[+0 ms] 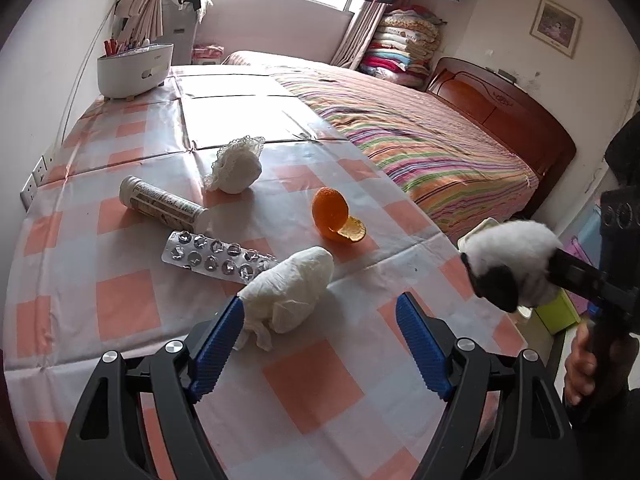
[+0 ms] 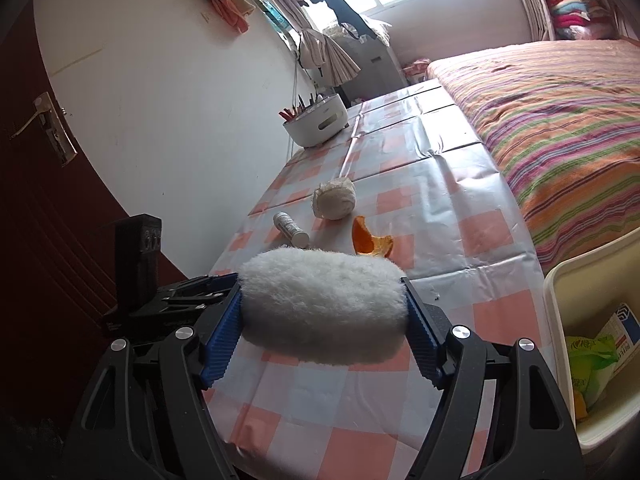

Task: Collect trash
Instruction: 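Grasp the white tissue bundle with the left gripper while the right gripper holds the toy, then carry the fluffy toy over the cream bin and open the right gripper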

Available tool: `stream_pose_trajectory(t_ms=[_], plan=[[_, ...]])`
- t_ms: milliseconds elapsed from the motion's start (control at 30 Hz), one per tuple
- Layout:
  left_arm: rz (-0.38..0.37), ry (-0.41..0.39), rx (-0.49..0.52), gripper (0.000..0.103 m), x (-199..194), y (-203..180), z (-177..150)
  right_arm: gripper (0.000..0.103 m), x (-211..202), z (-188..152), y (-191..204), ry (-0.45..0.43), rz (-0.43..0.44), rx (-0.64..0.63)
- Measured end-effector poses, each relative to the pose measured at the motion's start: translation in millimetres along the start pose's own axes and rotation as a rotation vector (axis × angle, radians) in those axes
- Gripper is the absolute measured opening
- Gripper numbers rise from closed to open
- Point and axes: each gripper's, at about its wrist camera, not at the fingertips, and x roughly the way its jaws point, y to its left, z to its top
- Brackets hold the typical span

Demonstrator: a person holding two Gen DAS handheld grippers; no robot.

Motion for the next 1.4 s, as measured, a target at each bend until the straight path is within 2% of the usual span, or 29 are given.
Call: stream_pose_trajectory(t_ms=[167, 267, 567, 600, 633, 667, 700, 733, 1000, 1400], plan=[[0.046, 0.068, 0.008, 0.076, 22.9, 5.3, 3.0, 0.071, -4.8, -0.2, -7.7, -0.014, 0.002, 0.019], [0.032, 0.103, -0.006, 0.076, 33.9, 6.2, 4.8, 0.072, -4.6, -1.4, -11.0, -0.016, 0.004, 0.028], [0.043, 0.123, -0.009, 0.076, 51.1, -0.6, 4.9, 0.072, -20.1, -1.3, -23.4, -0.049, -0.006, 0.053], [0.043, 0.122, -0.007, 0.071, 51.9, -1.2, 4.6, 0.072, -21.3, -1.1, -25.0, -0.052, -0.008, 0.057], [0.044, 0.121, -0.006, 0.057, 52.6, -1.5, 4.7, 0.072, -22.2, -1.1, -25.9, -0.054, -0.01, 0.06], [0.046, 0.124, -0.01, 0.049, 53.7, -1.5, 4.8, 0.072, -24.1, -1.8, -27.3, -0.058, -0.013, 0.065], [0.041, 0.129, -0.019, 0.034, 54.7, -0.6, 4.7, 0.072, -25.5, -3.0, -28.5, -0.059, -0.015, 0.068], [0.029, 0.134, -0.029, 0.028, 55.7, 0.3, 4.3, 0.072, -25.7, -3.5, -29.8, -0.061, -0.017, 0.071], [0.01, 0.109, -0.036, 0.021, 52.1, -5.8, 1.8, 0.072, -33.2, -7.7, -36.1, -0.079, -0.032, 0.092], [-0.052, 0.045, -0.017, 0.021, 27.3, -42.4, -3.3, 0.072, -49.3, -14.1, -51.6, -0.122, -0.082, 0.124]])
